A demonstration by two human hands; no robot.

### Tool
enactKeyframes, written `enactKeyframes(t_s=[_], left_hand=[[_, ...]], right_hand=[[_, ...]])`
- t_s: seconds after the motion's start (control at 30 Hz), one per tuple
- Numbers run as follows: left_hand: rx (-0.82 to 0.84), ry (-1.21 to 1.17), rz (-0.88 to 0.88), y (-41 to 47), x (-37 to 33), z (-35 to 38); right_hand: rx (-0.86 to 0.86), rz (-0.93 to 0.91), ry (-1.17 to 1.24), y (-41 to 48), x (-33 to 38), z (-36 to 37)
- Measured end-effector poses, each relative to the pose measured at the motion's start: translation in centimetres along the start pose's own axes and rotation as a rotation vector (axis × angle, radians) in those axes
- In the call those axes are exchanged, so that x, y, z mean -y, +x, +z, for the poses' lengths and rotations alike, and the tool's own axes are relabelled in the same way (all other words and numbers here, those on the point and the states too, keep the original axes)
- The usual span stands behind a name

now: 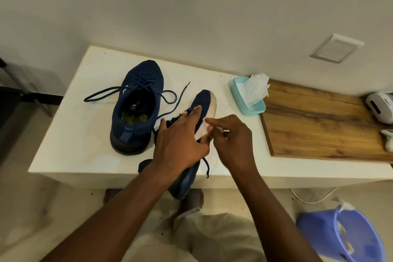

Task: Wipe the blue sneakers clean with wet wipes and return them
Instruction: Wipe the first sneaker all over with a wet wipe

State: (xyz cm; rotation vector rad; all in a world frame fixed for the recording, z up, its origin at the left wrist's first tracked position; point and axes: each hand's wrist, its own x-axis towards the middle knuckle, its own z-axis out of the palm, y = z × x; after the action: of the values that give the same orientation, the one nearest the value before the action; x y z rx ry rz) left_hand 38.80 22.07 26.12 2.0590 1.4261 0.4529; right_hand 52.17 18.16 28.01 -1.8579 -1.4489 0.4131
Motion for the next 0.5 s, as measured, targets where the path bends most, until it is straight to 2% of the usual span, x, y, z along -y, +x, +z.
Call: enactKeyframes(t_s=[0.13,0.33,0.47,0.5], left_hand=[[0.096,-0.014,-0.017,0.3,0.3,-0.3],[0.242,-0.106,0.057,0.7,1.3,-1.2],[0.264,-0.15,0.049,0.3,1.4,-1.4],[0.263,-0.164,0.042,0.3,1.6,-1.4]], right_hand=[[-0.064,0.067,-0.008,2.7,-0.1,-0.6],[0.183,-0.259,-0.184,-1.6,1.2,-0.4],[0.034,-0.228,-0.257,1.5,1.0,-0.5],[0.042,-0.232,-0.269,1.4,1.1,-0.3]])
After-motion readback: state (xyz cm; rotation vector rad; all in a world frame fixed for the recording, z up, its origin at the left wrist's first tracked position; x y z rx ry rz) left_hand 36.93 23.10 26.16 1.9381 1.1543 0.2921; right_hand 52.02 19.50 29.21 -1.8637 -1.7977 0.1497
